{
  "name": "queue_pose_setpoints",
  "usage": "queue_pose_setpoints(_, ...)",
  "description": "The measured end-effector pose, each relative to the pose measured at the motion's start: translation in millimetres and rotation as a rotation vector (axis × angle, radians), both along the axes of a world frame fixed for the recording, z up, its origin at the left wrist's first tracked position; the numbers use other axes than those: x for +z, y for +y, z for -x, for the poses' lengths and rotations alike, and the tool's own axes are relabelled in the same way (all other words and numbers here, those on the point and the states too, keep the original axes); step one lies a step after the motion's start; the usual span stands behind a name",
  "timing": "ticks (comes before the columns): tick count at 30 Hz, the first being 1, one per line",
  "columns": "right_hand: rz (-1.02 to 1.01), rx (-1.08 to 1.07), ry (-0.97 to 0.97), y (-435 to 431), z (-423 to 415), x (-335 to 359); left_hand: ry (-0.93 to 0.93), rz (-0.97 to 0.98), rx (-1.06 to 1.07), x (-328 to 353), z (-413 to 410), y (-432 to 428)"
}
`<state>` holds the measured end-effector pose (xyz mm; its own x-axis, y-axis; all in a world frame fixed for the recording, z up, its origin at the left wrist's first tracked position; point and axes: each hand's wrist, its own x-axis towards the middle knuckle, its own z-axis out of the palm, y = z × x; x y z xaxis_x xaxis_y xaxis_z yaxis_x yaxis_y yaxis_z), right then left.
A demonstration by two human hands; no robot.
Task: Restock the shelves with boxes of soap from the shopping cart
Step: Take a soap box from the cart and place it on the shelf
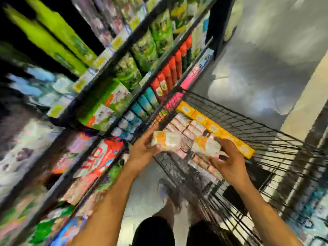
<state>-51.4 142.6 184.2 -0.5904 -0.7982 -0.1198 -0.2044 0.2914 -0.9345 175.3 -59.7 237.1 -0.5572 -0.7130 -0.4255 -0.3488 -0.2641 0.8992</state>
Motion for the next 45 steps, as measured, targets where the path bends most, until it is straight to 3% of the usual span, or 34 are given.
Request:
queue_pose_setpoints(7, 0.100, 0.295, -0.107, -79.2, -88.3, 92.7, 0.136, 0.031, 0.366, 80.2, -142.0, 39.8)
queue_pose_setpoints(11, 0.182, 0.445, -0.057, -119.8, -150.4, 139.7, 0.273, 0.014, 0.595, 117.1, -207.3, 59.8)
queue_pose_setpoints(22, 0.281, 0.704, -0.064, -203.1, -303.7, 256.5, 0.450, 0.099, 0.792, 178.7, -354.5, 77.1)
queue_pose_setpoints(31, 0.291, 0.715, 0.048, -321.3, -344.3, 301.1, 0.456, 0.209, 0.879, 207.3, -378.4, 45.4)
queue_pose_setpoints(45, 0.122, 0.821, 0.101, -400.1, -343.1, 292.2, 0.441, 0.314, 0.904, 226.1, -367.3, -27.9)
